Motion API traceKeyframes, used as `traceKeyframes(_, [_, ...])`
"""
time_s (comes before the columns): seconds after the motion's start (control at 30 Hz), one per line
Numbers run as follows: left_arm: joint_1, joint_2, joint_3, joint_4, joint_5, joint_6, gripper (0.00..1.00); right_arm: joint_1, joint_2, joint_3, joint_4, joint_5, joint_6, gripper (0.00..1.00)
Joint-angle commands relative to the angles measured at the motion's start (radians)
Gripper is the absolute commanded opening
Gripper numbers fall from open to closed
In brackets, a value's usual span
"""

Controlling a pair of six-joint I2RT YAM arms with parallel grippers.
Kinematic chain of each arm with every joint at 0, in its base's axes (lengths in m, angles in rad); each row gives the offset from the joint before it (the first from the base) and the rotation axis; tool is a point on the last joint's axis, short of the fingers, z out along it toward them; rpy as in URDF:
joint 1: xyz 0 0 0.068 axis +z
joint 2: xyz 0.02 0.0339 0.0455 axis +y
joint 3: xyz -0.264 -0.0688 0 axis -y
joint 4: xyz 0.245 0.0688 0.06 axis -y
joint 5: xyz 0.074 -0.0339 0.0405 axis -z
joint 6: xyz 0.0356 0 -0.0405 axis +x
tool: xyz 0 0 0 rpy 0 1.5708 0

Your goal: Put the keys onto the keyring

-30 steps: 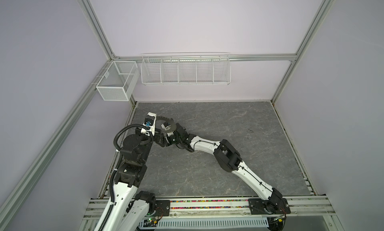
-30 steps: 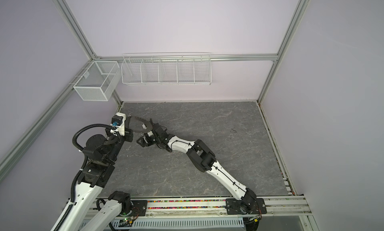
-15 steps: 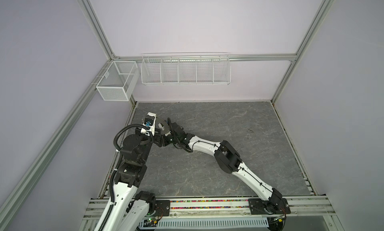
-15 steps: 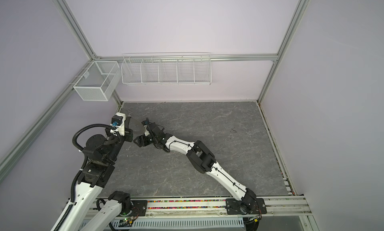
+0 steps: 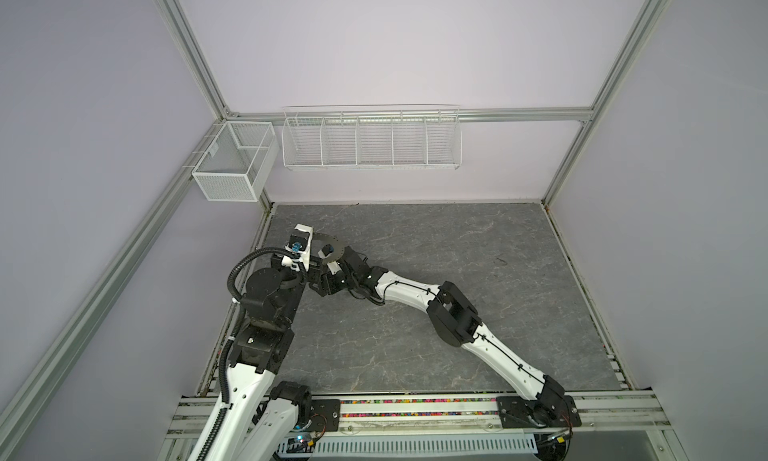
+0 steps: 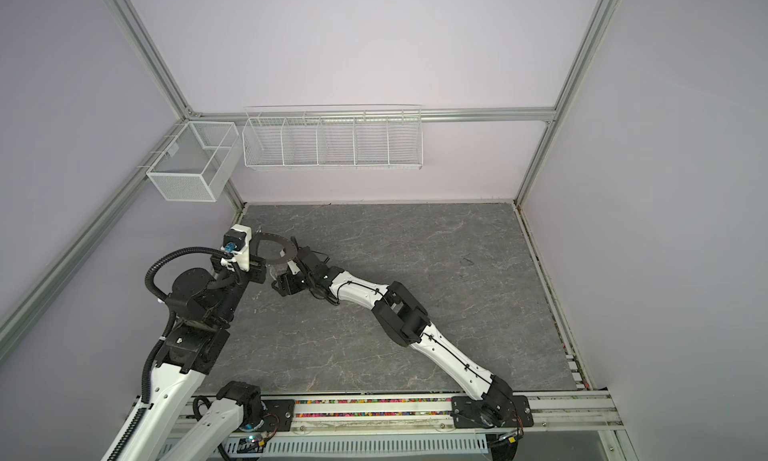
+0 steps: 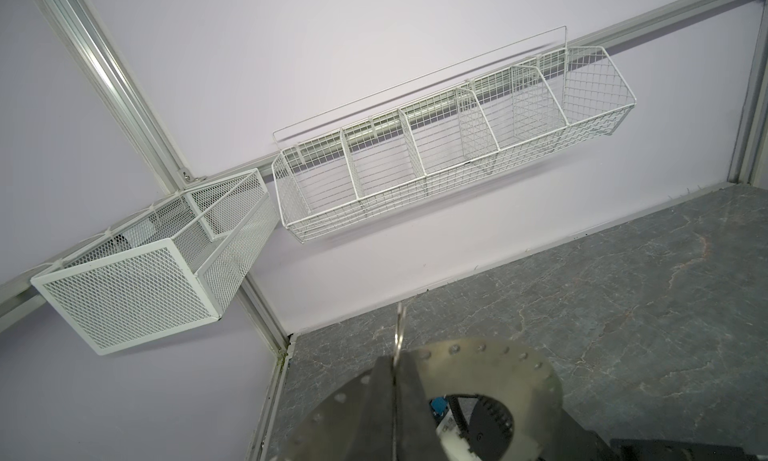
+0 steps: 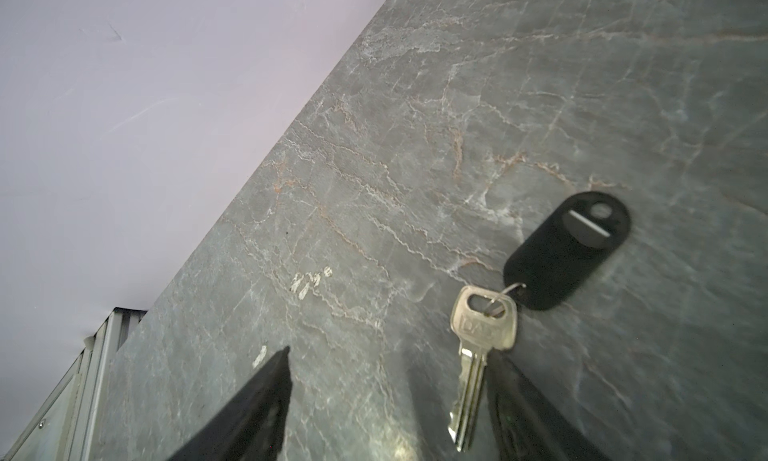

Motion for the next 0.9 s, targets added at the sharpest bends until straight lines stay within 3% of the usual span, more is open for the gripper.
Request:
traceKeyframes(0.0, [0.000,-0.007,-0.008,0.030,0.007,-0.009,0.00,0.009,-0.009,-0.023,-0.053,0.027,-0.028,0.76])
traceKeyframes(0.2, [-0.001,-0.005,-0.007,0.031,0.009,-0.010,0.00,0.017,-0.059,-0.084,0.014,0.030,-0.050,0.75])
traceKeyframes(0.87, [-0.001,-0.003,-0.004,0.017,0.007,0.009,0.00,0.031,-0.052,-0.057,0.086,0.070,-0.098,0.77])
